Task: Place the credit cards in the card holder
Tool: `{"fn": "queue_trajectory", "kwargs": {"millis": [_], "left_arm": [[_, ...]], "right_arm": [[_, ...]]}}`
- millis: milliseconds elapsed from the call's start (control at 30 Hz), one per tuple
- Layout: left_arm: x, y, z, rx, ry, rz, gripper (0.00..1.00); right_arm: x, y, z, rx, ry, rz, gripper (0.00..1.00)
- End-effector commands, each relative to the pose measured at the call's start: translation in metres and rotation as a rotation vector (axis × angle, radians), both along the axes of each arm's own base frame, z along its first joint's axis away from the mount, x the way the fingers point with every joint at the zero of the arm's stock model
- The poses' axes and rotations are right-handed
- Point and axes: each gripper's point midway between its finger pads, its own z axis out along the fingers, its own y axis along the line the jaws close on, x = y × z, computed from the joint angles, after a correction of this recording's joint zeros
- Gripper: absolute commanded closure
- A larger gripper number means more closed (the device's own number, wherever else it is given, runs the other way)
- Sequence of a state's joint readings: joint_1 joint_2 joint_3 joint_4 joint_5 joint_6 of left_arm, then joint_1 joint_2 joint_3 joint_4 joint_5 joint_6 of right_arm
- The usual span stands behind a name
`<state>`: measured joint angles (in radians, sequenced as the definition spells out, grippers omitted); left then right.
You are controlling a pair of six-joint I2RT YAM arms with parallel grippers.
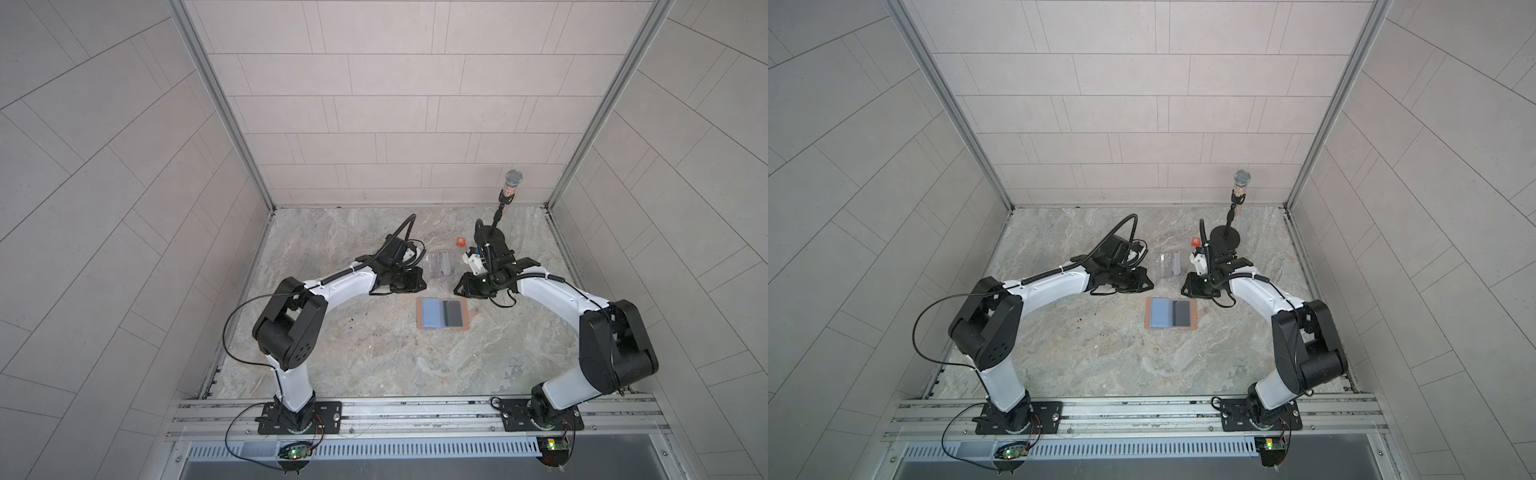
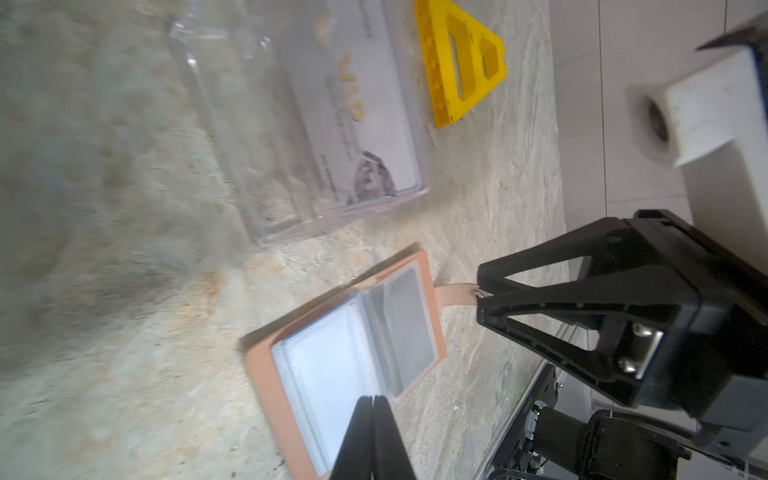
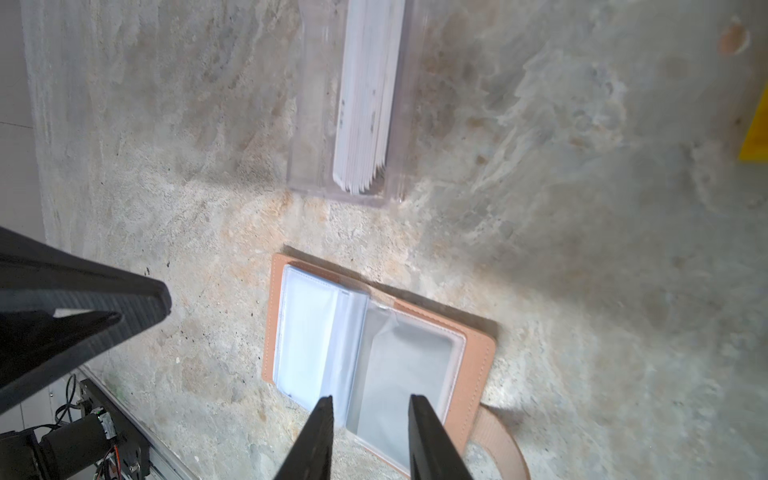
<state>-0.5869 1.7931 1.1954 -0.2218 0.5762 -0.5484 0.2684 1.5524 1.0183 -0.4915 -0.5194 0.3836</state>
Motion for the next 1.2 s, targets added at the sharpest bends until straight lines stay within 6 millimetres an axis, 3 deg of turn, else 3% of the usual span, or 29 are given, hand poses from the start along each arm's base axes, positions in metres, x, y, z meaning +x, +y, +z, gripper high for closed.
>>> {"fn": "queue_trajectory", "kwargs": {"millis": [0,200,500,800,1167], "left_arm": [[0.008,0.016,0.007,-0.017,-0.003,0.029,0.89],[0.043,0.031,0.004,-0.036,0.018,0.104,0.71],[0.084,0.012,-0.002,-0.071,0.032,0.131,0.48],[0.102,-0.003,-0.021,-0.084,0.078,0.138,0.44],[0.111,-0.023,-0.036,-0.093,0.106,0.113,0.42]], "right_arm": [[0.013,0.005,0.009,-0.012,-0.024,0.036,0.66],[0.038,0.002,0.013,-0.087,-0.021,0.031,0.57],[0.071,0.016,0.016,-0.159,-0.013,0.068,0.48],[0.093,0.019,0.008,-0.221,0.003,0.047,0.48],[0.101,0.014,0.001,-0.300,0.013,0.033,0.48]]}}
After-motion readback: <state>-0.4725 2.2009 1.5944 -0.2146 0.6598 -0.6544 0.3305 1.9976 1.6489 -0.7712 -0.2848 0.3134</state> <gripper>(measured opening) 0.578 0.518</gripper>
